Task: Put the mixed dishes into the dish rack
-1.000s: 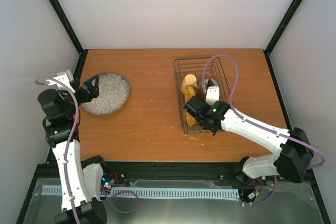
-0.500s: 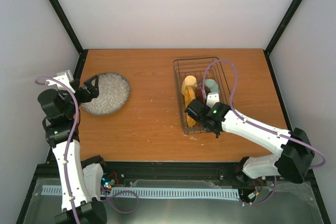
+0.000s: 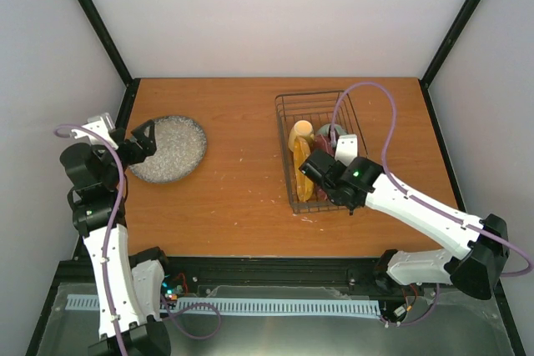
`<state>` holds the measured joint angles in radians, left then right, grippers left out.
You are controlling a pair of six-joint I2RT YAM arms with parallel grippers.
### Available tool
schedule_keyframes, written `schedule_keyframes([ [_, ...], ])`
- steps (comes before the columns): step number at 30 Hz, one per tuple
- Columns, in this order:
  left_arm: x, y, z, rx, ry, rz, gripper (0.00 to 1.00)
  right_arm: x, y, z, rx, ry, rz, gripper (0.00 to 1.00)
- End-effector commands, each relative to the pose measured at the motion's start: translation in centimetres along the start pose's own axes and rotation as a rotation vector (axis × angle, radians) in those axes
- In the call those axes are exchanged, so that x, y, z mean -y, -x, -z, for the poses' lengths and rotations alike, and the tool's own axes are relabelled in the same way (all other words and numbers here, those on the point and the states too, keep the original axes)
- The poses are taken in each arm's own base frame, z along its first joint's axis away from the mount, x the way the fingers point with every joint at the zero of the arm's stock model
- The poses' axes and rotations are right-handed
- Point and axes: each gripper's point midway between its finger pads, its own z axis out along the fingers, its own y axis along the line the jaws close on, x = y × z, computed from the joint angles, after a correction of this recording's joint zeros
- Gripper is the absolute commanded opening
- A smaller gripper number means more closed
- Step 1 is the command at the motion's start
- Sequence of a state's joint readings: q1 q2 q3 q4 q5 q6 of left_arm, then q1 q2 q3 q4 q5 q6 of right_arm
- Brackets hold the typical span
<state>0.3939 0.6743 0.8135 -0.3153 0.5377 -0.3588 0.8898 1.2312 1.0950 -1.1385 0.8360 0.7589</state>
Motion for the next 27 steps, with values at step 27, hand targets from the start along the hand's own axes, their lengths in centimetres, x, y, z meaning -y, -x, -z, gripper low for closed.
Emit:
schedule_keyframes([
  [27, -7.3, -7.8, -2.3, -0.237, 0.228, 0.288, 1.0, 4.9, 5.7, 1.4, 0.129, -0.037, -0.195, 0.72],
])
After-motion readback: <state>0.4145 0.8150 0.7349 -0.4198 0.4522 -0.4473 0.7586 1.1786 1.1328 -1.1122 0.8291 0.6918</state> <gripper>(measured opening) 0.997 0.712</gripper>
